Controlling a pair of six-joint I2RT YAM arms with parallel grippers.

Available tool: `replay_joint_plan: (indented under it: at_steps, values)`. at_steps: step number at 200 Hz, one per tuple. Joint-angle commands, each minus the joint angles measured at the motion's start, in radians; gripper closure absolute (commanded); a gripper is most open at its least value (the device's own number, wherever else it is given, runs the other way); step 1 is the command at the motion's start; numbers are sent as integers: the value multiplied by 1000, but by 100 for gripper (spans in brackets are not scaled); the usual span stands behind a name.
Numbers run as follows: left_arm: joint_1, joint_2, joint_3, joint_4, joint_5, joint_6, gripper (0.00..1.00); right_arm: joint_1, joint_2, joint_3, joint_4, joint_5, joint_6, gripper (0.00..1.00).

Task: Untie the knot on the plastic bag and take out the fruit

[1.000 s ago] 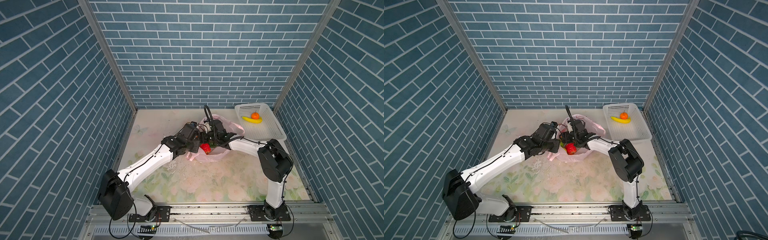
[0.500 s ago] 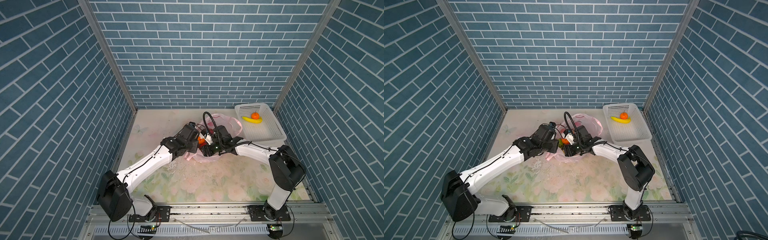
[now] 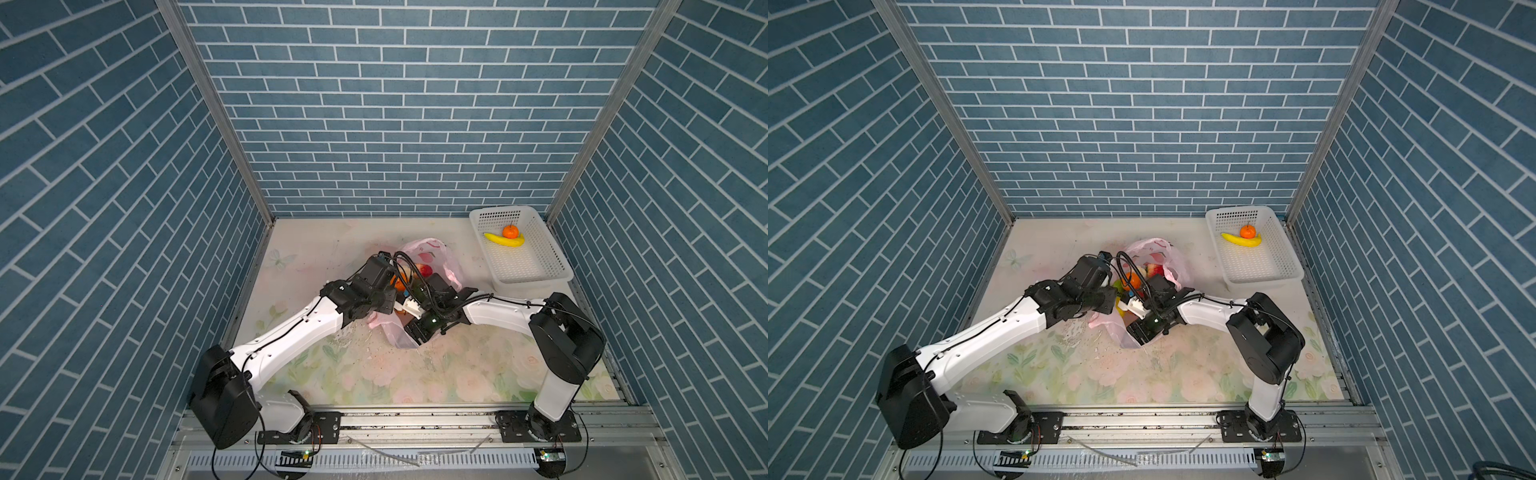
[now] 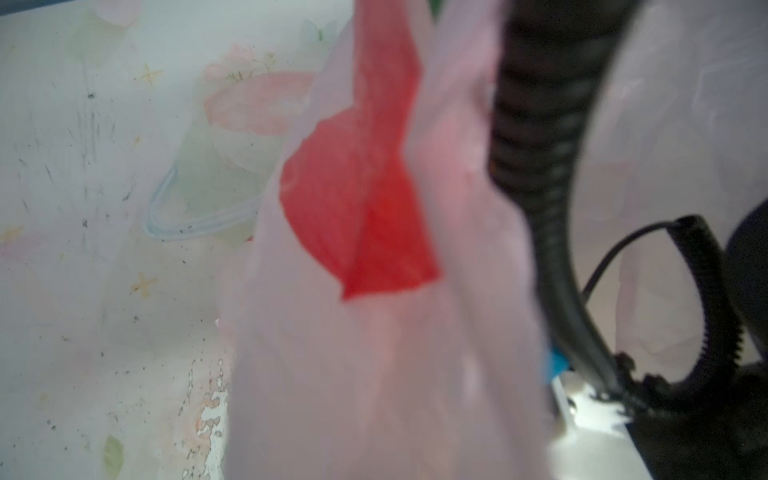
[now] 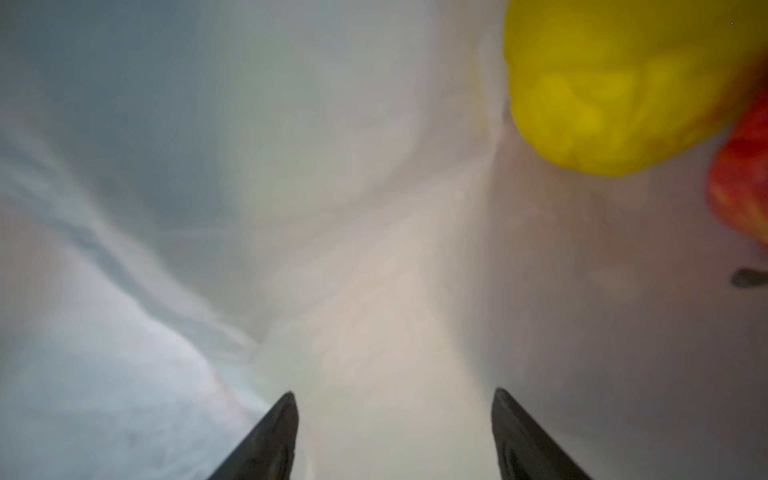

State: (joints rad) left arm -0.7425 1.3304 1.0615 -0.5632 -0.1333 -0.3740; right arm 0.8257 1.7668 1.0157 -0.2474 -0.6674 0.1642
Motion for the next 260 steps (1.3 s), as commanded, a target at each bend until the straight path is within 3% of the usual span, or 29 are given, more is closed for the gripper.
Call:
replay_joint_plan:
  at_steps: [1, 61, 157, 260]
  values:
    - [-37, -64, -67, -23, -15, -20, 100, -29, -70, -34, 91, 100, 122, 27]
    - [-83, -103, -131, 2, -74, -22, 100, -50, -60, 92, 50, 384, 272, 27]
    - [-83, -87, -136, 59, -79, -7, 100, -53, 57, 215, 17, 473, 424, 29]
    - [-80, -61, -121, 54, -106, -9, 100, -48, 220, 324, -59, 532, 404, 25]
